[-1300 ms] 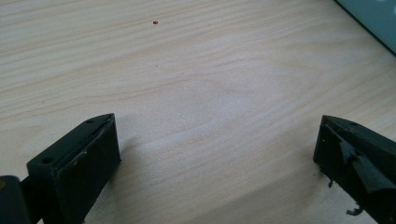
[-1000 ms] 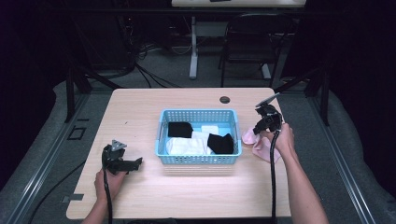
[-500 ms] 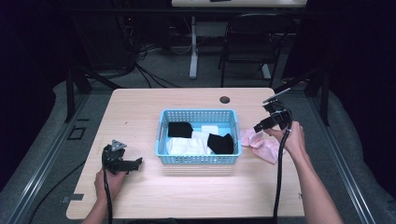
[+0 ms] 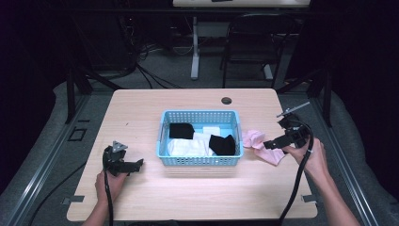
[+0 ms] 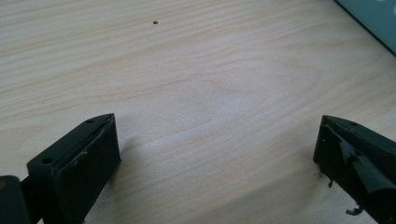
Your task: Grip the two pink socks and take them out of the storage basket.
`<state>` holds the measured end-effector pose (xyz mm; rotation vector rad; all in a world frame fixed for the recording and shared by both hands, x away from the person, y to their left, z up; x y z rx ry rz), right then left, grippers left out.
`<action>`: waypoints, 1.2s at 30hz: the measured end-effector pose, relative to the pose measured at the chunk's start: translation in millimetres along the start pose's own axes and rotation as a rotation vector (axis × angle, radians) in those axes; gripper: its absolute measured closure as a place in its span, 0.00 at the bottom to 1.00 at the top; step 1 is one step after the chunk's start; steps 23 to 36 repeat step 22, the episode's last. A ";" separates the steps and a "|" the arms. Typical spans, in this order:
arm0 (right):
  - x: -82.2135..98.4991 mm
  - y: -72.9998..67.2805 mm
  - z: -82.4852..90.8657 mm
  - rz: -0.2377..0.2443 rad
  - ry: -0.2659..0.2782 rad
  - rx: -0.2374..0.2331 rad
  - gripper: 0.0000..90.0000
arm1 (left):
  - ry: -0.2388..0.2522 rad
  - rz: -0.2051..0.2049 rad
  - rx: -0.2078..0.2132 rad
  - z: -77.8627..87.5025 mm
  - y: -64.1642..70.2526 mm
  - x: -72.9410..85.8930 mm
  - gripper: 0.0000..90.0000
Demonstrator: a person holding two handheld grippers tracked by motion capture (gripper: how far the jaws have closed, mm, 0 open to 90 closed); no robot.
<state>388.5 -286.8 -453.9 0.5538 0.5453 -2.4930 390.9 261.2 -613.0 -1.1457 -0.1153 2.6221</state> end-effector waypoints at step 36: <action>83.3 11.0 -36.1 -0.063 -0.107 -0.010 0.02 | 0.000 0.000 0.000 -0.1 0.0 0.0 0.00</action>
Point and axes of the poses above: each handheld gripper's, and its own axes: z roughly backward along the jaws, x roughly out of its underside, y roughly to its right, the point moved 3 cm from there along -z, roughly forward along the jaws, and after that the axes turned 15 degrees about -x, right-handed, at the moved point
